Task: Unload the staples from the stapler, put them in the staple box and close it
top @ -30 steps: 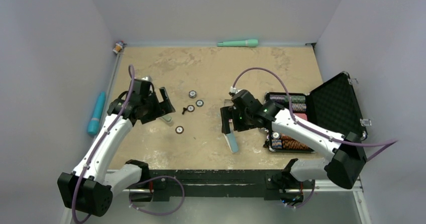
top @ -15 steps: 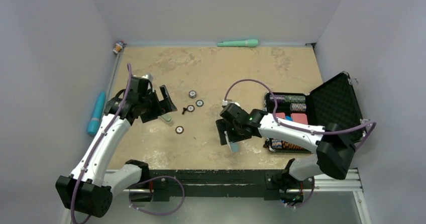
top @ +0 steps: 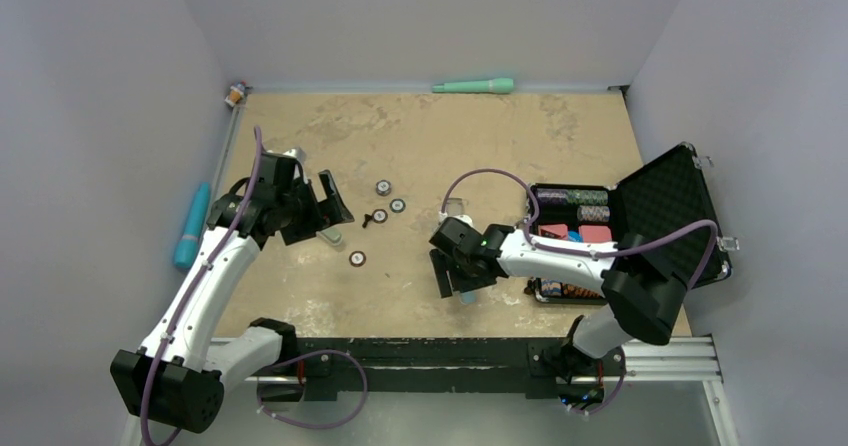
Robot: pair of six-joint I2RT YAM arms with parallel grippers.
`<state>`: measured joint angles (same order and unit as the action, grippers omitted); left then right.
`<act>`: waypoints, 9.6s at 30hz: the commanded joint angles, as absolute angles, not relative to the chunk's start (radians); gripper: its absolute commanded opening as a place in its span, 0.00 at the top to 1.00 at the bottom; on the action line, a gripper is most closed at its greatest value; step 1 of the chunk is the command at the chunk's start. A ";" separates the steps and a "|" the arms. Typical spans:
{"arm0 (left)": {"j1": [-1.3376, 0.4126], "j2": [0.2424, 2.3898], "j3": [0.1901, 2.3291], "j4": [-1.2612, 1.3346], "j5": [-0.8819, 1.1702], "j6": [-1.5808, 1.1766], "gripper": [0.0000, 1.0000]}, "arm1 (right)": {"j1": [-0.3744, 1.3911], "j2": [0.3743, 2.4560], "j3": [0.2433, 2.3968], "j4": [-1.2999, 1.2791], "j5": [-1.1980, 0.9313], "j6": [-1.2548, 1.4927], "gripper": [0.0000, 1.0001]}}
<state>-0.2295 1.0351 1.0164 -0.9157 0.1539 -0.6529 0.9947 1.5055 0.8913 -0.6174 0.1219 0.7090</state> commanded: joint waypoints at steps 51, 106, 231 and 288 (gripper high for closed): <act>-0.224 0.776 0.862 -0.036 0.834 -0.982 0.00 | 0.947 1.264 1.413 -0.498 -0.173 0.750 1.00; -0.242 0.981 1.110 0.301 0.987 -1.177 0.43 | 0.832 1.348 1.429 0.097 -0.710 0.844 1.00; -0.435 1.445 1.069 -0.460 0.326 -0.738 1.00 | 0.723 1.922 1.513 -0.495 -0.305 0.655 1.00; -0.381 1.131 1.107 -0.363 0.568 -0.836 1.00 | 0.727 1.235 1.220 -0.356 -0.459 0.725 0.25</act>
<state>-0.4099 1.2015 1.0981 -0.5045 0.4374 -0.7586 0.7265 1.2957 1.1965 -0.4702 -0.4019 0.7036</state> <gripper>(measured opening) 0.392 0.747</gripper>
